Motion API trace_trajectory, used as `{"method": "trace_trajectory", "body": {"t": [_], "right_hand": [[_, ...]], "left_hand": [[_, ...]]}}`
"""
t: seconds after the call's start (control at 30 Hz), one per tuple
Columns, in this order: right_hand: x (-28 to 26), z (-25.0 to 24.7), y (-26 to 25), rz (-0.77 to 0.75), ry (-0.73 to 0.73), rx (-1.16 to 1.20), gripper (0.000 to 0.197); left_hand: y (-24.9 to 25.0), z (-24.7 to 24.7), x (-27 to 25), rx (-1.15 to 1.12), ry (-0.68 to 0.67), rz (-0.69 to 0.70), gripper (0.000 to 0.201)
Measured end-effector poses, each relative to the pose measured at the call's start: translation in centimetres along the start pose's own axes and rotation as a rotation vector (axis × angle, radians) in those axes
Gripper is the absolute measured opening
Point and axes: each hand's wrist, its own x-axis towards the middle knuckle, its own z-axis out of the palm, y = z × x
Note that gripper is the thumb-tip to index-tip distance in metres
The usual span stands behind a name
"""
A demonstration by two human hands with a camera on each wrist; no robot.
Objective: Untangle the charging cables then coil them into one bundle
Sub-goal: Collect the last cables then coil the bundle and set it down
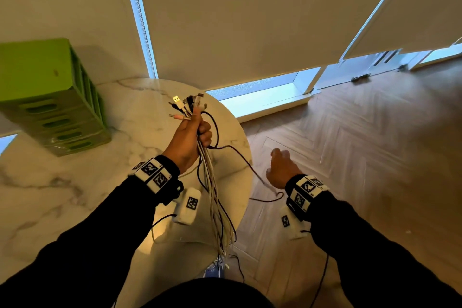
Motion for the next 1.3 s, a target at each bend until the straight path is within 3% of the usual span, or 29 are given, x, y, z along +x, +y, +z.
{"method": "trace_trajectory", "body": {"t": [0.03,0.1,0.13,0.2,0.27,0.37,0.43,0.5,0.6,0.67,0.7,0.77,0.83,0.97,1.03,1.17,1.3], "right_hand": [[0.0,0.2,0.0,-0.05,0.007,0.041,0.052],[-0.4,0.0,-1.3,-0.289,0.101,0.158,0.068],[-0.7,-0.2,-2.3,-0.405,0.084,0.209,0.074],[-1.8,-0.4,-4.6,-0.52,-0.098,0.282,0.077],[-2.7,0.1,-6.3,-0.545,-0.209,0.303,0.062],[-3.6,0.0,-7.5,-0.613,-0.085,0.427,0.026],[-4.1,-0.6,-7.8,-0.626,-0.013,0.577,0.021],[-4.3,-1.6,-7.8,-0.602,0.086,0.688,0.024],[-3.2,-2.3,-6.9,-0.427,0.288,0.779,0.029],[-1.1,-2.0,-4.9,-0.224,0.346,0.678,0.031],[-0.2,-2.0,-3.7,-0.132,0.284,0.467,0.031],[0.3,-1.9,-1.7,0.04,-0.023,-0.01,0.033],[-0.5,-2.2,-1.0,0.118,-0.254,-0.158,0.039],[-3.0,-2.6,-5.1,-0.197,-0.304,0.297,0.074],[-4.4,-2.6,-8.5,-0.321,-0.384,0.513,0.08],[-7.3,-2.0,-14.7,-0.589,-0.361,0.716,0.046],[-8.8,0.0,-18.4,-0.466,-0.433,1.071,0.021]], "left_hand": [[0.1,0.1,-0.1,-0.027,-0.026,-0.013,0.037],[0.3,0.2,-0.3,-0.058,-0.061,-0.03,0.037],[0.3,0.3,-0.4,-0.068,-0.071,-0.036,0.037],[0.2,0.4,-0.5,-0.073,-0.082,-0.037,0.037],[0.2,0.4,-0.4,-0.034,-0.068,-0.015,0.037],[0.3,-0.2,0.0,0.154,0.033,0.07,0.039],[0.1,-0.9,0.2,0.374,0.13,0.128,0.044],[-0.1,-1.2,0.2,0.437,0.165,0.148,0.043],[-0.2,-0.9,0.2,0.199,0.141,0.139,0.026],[0.0,-1.0,0.4,0.114,0.139,0.122,0.028],[0.1,-1.1,0.4,0.088,0.126,0.11,0.033],[0.1,-1.3,0.2,0.066,0.095,0.082,0.053],[0.3,-1.4,-0.3,0.076,0.051,0.083,0.056],[0.9,-1.4,-1.4,0.303,0.005,0.135,0.053],[1.6,-1.4,-2.3,0.509,-0.059,0.174,0.048],[3.9,-1.9,-4.6,0.762,-0.247,0.165,0.044],[5.9,-4.2,-6.5,0.751,-0.247,0.155,0.036]]}}
